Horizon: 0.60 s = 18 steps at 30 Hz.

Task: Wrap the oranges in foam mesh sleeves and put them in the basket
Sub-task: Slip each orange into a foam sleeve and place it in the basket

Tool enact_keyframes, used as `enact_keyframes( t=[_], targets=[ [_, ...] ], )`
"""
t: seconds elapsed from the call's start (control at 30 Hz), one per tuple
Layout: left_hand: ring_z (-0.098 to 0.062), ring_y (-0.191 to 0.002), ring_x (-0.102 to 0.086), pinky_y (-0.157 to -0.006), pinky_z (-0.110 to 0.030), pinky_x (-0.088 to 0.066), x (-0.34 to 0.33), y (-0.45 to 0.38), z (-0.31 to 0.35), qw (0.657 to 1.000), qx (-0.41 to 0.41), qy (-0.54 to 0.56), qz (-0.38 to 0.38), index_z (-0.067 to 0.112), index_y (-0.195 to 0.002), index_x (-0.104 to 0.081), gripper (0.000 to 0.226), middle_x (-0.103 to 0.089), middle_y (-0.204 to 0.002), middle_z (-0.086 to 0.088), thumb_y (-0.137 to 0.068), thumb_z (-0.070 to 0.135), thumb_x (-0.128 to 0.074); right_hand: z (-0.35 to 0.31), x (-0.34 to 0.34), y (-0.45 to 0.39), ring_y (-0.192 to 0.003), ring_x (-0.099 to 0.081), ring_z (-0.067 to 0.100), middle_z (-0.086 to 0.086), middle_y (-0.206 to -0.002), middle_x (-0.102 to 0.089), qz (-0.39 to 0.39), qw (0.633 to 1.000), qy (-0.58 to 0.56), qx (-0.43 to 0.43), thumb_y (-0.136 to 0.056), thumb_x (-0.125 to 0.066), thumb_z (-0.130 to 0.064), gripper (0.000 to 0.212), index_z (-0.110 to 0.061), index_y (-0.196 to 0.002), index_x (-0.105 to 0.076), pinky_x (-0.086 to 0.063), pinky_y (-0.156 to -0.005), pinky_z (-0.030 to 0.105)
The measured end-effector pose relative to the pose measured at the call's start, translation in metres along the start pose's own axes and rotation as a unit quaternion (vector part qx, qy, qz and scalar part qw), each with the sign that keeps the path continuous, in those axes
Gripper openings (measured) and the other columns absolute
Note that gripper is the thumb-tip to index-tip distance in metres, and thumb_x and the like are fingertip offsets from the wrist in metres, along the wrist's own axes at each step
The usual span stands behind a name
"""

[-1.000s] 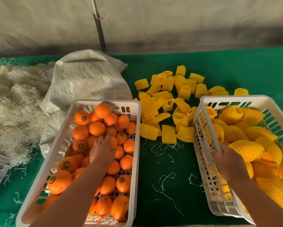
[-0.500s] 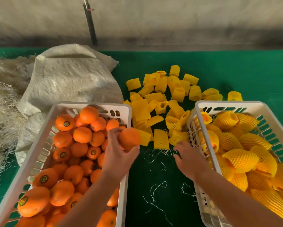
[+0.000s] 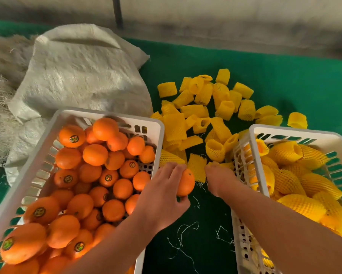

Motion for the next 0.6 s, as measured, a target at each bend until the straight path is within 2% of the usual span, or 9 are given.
enact_keyframes(
  t=[0.1, 0.13, 0.23, 0.27, 0.33, 0.43, 0.53, 0.6],
  targets=[
    [-0.007, -0.115, -0.049, -0.084, -0.019, -0.038, 0.000, 0.000, 0.000, 1.000, 0.005, 0.008, -0.009, 0.038, -0.150, -0.031, 0.081, -0.038, -0.145, 0.016, -0.081, 0.054, -0.071, 0.002, -0.002, -0.002, -0.103, -0.065, 0.025, 0.008, -0.127, -0.058, 0.018, 0.999, 0.004, -0.029, -0.090, -0.073, -0.030, 0.056, -0.018, -0.137, -0.046, -0.054, -0.074, 0.037],
    [-0.008, -0.115, -0.050, -0.084, -0.020, -0.038, 0.000, 0.000, 0.000, 1.000, 0.005, 0.007, -0.010, 0.038, -0.150, -0.031, 0.082, -0.038, -0.145, 0.015, -0.081, 0.054, -0.071, 0.002, -0.001, -0.001, -0.103, -0.065, 0.025, 0.008, -0.126, -0.059, 0.025, 0.999, 0.020, -0.030, -0.093, -0.071, -0.031, 0.051, -0.017, -0.137, -0.048, -0.054, -0.074, 0.035],
    [-0.010, -0.115, -0.052, -0.083, -0.020, -0.040, -0.002, -0.001, -0.001, 1.000, -0.002, -0.003, -0.006, 0.037, -0.149, -0.032, 0.081, -0.039, -0.144, 0.015, -0.081, 0.054, -0.071, 0.005, -0.003, 0.008, -0.096, -0.065, 0.021, 0.006, -0.116, -0.064, 0.013, 0.997, 0.074, -0.021, -0.100, -0.062, -0.021, 0.015, -0.016, -0.112, -0.069, -0.056, -0.076, 0.031],
    [-0.010, -0.115, -0.053, -0.083, -0.020, -0.040, -0.003, -0.002, -0.002, 1.000, -0.004, -0.005, -0.004, 0.037, -0.149, -0.032, 0.081, -0.040, -0.144, 0.014, -0.080, 0.053, -0.072, 0.007, -0.003, 0.012, -0.093, -0.065, 0.020, 0.005, -0.110, -0.066, 0.009, 0.997, 0.074, -0.026, -0.100, -0.061, -0.019, 0.012, -0.017, -0.106, -0.071, -0.056, -0.076, 0.030],
    [-0.009, -0.112, -0.053, -0.080, -0.020, -0.041, -0.002, -0.001, -0.001, 1.000, -0.007, -0.006, -0.002, 0.037, -0.147, -0.033, 0.080, -0.041, -0.142, 0.015, -0.080, 0.053, -0.072, 0.014, -0.004, 0.022, -0.094, -0.064, 0.019, 0.003, -0.106, -0.068, 0.016, 0.998, 0.047, -0.048, -0.101, -0.060, -0.020, 0.011, -0.018, -0.103, -0.071, -0.052, -0.075, 0.028],
    [-0.004, -0.108, -0.046, -0.078, -0.019, -0.039, -0.003, 0.000, -0.002, 1.000, -0.007, -0.008, -0.004, 0.039, -0.146, -0.033, 0.080, -0.038, -0.140, 0.016, -0.079, 0.055, -0.072, 0.021, -0.001, 0.043, -0.101, -0.064, 0.020, 0.006, -0.111, -0.068, 0.036, 0.997, 0.020, -0.068, -0.099, -0.064, -0.019, 0.008, -0.017, -0.104, -0.070, -0.054, -0.082, 0.031],
    [-0.003, -0.103, -0.044, -0.075, -0.018, -0.038, -0.003, 0.000, -0.003, 1.000, -0.014, -0.021, -0.004, 0.039, -0.145, -0.033, 0.078, -0.038, -0.138, 0.017, -0.079, 0.055, -0.071, 0.025, 0.004, 0.067, -0.106, -0.068, 0.023, 0.007, -0.117, -0.067, 0.043, 0.994, -0.023, -0.099, -0.095, -0.072, -0.019, 0.020, -0.016, -0.114, -0.069, -0.057, -0.088, 0.034],
    [-0.004, -0.103, -0.044, -0.076, -0.019, -0.039, -0.001, 0.001, 0.000, 0.999, -0.018, -0.028, -0.019, 0.040, -0.145, -0.031, 0.079, -0.037, -0.140, 0.017, -0.079, 0.057, -0.071, 0.023, 0.011, 0.086, -0.105, -0.068, 0.024, 0.007, -0.120, -0.066, 0.075, 0.990, -0.072, -0.096, -0.092, -0.075, -0.018, 0.027, -0.017, -0.117, -0.066, -0.057, -0.088, 0.034]
  ],
)
Point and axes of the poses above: each hand's wrist, its own y-axis away from the middle knuckle, its own x-axis out of the back of the hand, z = x × y, the point moved 4 cm from there along -y, towards the middle knuckle
